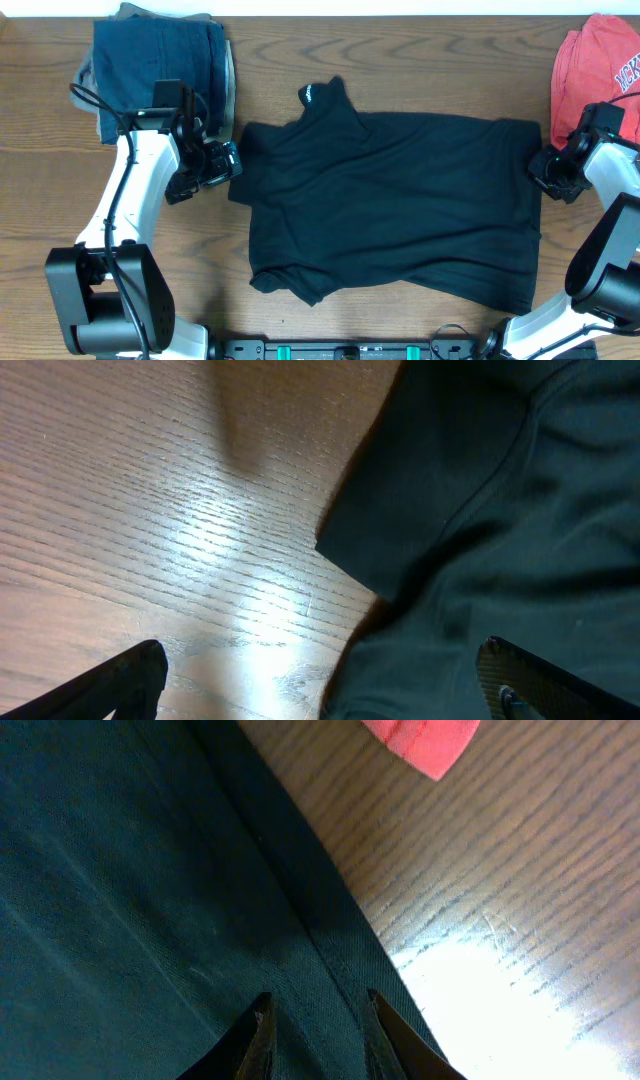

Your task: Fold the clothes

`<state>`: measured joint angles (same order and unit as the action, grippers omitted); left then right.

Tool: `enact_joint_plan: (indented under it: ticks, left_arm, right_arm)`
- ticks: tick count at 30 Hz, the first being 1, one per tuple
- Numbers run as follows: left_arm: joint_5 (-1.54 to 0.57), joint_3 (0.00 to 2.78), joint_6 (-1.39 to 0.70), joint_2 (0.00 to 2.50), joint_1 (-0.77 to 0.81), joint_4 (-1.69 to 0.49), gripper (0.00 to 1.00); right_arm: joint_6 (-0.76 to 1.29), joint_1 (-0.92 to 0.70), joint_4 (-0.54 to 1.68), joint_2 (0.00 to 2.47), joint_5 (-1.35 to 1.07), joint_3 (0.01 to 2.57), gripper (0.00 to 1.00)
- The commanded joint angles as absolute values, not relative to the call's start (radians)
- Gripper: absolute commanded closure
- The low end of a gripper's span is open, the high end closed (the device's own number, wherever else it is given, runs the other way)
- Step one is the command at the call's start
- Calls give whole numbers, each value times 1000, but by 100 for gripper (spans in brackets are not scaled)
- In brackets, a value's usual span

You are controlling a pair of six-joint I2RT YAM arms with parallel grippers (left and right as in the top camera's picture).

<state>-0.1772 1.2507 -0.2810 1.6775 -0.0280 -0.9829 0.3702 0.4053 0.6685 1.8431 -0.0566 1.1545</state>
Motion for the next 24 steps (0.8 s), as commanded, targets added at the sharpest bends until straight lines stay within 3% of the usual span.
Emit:
enact_joint_plan:
  ticks: [1, 24]
  left_arm:
    - [-176, 1246, -275, 1681, -27, -982, 0]
    - [-176, 1246, -275, 1681, -27, -974, 0]
  right_arm:
    - [364, 391, 657, 1855, -60, 1149, 73]
    - [361, 391, 637, 1939, -60, 1149, 78]
